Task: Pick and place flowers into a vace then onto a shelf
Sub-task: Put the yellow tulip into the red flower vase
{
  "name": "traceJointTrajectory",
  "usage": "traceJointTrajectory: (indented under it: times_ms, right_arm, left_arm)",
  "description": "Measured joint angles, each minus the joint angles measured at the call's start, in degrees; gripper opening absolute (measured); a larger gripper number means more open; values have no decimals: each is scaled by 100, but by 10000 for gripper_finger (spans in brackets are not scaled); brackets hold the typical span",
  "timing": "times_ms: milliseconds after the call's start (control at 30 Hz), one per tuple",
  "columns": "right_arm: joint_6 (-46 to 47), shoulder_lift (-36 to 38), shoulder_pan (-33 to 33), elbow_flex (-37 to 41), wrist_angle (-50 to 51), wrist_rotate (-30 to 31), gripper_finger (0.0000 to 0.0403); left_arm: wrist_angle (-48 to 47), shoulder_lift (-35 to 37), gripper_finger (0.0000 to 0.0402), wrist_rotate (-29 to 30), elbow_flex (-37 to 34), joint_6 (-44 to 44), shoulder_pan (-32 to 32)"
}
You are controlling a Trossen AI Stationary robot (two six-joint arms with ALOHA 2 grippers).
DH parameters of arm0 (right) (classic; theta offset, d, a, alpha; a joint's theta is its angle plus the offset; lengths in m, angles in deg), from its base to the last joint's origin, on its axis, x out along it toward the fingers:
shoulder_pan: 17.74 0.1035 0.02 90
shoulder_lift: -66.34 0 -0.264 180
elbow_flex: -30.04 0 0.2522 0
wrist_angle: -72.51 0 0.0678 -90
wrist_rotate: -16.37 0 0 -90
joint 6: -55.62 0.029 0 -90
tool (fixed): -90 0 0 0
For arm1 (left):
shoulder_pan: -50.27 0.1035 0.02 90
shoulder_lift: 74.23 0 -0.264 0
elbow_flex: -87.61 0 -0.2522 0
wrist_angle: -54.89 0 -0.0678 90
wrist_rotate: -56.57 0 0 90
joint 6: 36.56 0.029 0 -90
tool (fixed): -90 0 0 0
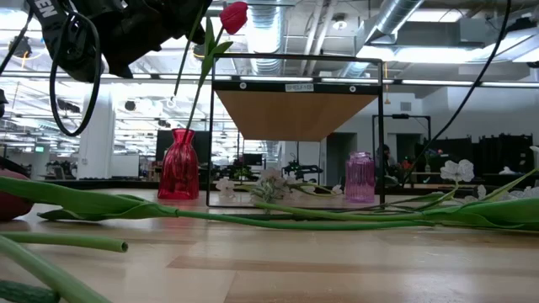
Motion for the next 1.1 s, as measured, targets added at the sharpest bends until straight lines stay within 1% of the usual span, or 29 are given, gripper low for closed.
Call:
traceJointTrajectory:
  times_ms: [267, 367, 433, 567, 633, 767, 900, 1100]
  right_arm:
    - [0, 26, -2, 0, -10, 4, 49]
    - [0, 26, -2, 0, 21, -9, 19]
    - [0, 26, 0, 0, 25, -11, 7]
    - [-5, 26, -1, 0, 33, -20, 8]
    - [-58, 30, -4, 0, 57, -138, 4]
    - [-107, 30, -2, 0, 102, -189, 4]
    - [-111, 28, -15, -37, 216, -286, 3]
    - [-303, 26, -15, -380, 701, -291, 2]
  left_arm:
    - [1, 0, 7, 0, 0, -4, 0]
    - [-23, 0, 7, 4, 0, -7, 3]
    - [-23, 0, 7, 12, 0, -7, 4]
    - [-23, 0, 7, 19, 0, -9, 4]
    - [-38, 0, 7, 32, -1, -61, 4]
    - [-122, 0, 13, 85, -1, -157, 2]
    - [-191, 0, 38, 50, 0, -154, 2]
    - [-188, 0, 86, 38, -2, -195, 2]
